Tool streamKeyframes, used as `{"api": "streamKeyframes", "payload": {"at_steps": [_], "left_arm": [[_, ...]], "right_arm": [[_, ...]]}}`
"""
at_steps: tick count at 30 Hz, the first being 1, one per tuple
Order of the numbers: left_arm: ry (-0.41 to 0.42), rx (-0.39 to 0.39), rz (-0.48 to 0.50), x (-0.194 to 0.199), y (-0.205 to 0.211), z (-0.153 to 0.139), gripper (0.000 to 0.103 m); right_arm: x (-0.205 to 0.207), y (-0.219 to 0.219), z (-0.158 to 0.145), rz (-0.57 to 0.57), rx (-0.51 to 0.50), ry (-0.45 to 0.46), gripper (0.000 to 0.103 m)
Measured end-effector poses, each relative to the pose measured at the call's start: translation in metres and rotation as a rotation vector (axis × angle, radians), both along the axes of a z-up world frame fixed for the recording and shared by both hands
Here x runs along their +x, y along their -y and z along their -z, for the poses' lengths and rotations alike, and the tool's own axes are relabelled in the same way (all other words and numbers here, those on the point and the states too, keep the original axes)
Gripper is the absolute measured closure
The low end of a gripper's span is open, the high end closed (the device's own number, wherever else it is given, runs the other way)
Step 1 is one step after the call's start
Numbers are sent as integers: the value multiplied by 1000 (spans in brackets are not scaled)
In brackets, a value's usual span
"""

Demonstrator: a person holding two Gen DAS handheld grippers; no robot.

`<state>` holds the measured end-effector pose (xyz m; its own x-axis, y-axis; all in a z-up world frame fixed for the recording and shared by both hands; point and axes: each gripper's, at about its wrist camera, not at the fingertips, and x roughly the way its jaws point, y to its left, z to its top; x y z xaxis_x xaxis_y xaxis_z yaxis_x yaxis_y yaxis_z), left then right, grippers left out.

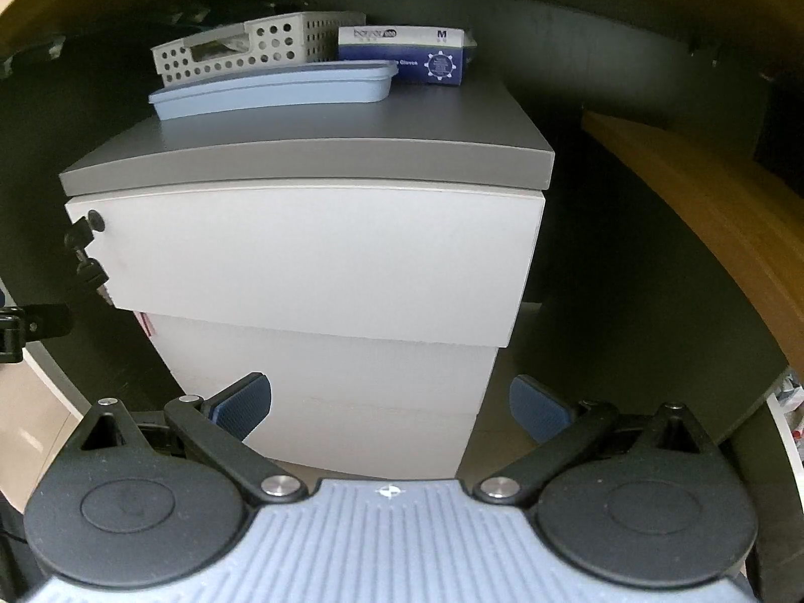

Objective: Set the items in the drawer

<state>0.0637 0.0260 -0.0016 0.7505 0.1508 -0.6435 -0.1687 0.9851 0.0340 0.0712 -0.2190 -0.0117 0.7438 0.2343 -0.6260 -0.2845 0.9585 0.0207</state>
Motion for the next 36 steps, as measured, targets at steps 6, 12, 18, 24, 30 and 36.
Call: {"api": "streamKeyframes", "payload": {"at_steps": [6, 12, 18, 24, 30, 36], "left_arm": [[-21, -3, -3, -12, 0, 2, 0], [-41, 13, 5, -24, 3, 4, 0], [-63, -6, 0, -34, 7, 7, 0], [-83, -10, -7, -43, 15, 15, 0], [-70, -10, -6, -54, 29, 20, 0], [-72, 9, 16, -58, 41, 19, 0]], "right_arm": [[-13, 2, -2, -4, 8, 6, 0], [-27, 7, 0, -5, 26, 3, 0], [-43, 11, 3, -19, 30, 13, 0], [-58, 17, 4, -24, 45, 27, 0], [-71, 21, 4, -30, 45, 52, 0], [-78, 23, 4, -33, 53, 48, 0]]}}
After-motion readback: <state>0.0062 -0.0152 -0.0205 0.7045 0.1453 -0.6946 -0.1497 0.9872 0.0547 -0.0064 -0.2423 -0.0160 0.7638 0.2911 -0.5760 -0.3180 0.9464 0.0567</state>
